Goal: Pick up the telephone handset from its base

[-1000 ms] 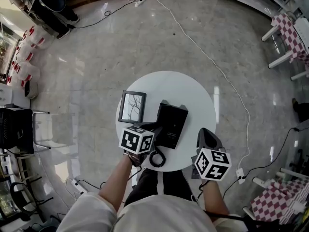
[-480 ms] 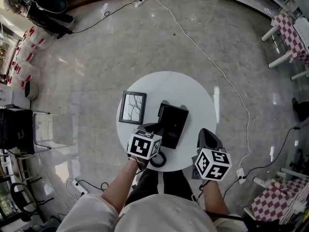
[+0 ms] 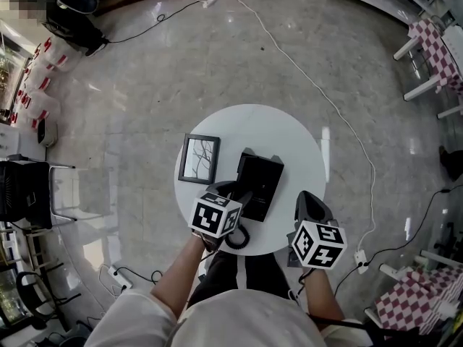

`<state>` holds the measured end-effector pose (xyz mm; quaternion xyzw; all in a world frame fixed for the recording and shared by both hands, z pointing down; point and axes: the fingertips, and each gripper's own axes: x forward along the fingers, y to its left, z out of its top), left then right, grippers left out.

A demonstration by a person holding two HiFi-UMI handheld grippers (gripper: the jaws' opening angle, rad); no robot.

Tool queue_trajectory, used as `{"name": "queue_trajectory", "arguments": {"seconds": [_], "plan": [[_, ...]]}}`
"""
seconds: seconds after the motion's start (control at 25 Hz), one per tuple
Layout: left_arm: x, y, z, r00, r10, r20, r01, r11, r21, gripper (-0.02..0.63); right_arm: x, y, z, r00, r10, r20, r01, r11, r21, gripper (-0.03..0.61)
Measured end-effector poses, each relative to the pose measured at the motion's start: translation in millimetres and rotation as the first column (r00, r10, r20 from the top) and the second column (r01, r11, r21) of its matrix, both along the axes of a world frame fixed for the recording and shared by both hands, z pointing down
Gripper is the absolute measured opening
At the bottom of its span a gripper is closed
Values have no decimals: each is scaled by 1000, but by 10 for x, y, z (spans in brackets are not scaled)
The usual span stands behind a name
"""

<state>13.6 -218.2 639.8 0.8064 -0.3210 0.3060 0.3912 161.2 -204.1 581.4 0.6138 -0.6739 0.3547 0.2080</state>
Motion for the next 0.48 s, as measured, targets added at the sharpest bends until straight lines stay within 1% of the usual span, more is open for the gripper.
{"name": "queue_trajectory", "arguments": {"seconds": [0.12,0.32,0.48], "plan": [[10,10,-42,1000,2,-23,-2,1000,3,192,29,-10,17,1000,2,-2,-2,1000,-3,25],[20,24,-55,1000,-3,-30,3,1000,11,187,51,-19,55,1000,-1,1,1,1000,-10,23],[10,21,-71,1000,-7,-29,7,1000,25,156,15,-27,84,1000,-12,5,12,1000,-17,24]]}}
